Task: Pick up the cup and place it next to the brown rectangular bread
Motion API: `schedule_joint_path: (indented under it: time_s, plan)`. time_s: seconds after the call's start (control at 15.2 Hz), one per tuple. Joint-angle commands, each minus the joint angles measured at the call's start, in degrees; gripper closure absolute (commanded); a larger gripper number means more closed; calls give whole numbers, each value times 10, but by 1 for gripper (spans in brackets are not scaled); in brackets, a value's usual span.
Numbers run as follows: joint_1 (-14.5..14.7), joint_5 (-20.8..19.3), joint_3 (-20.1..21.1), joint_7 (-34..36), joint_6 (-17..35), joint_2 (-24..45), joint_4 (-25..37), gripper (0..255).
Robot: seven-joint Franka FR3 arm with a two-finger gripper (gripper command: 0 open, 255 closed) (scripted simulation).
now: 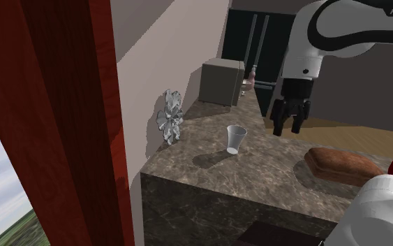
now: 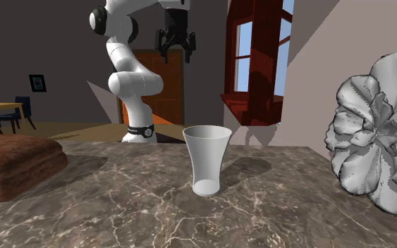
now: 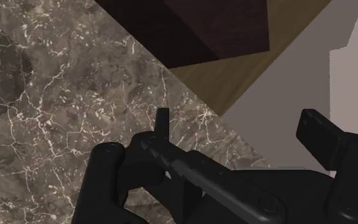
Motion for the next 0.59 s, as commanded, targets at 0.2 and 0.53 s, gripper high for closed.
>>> schedule_joint_path:
  time_s: [0.2, 0.53]
  plan:
    - [-1, -25, 2, -18, 59, 41, -8, 0]
    - [-4, -67, 4, -39, 157, 121, -8, 0]
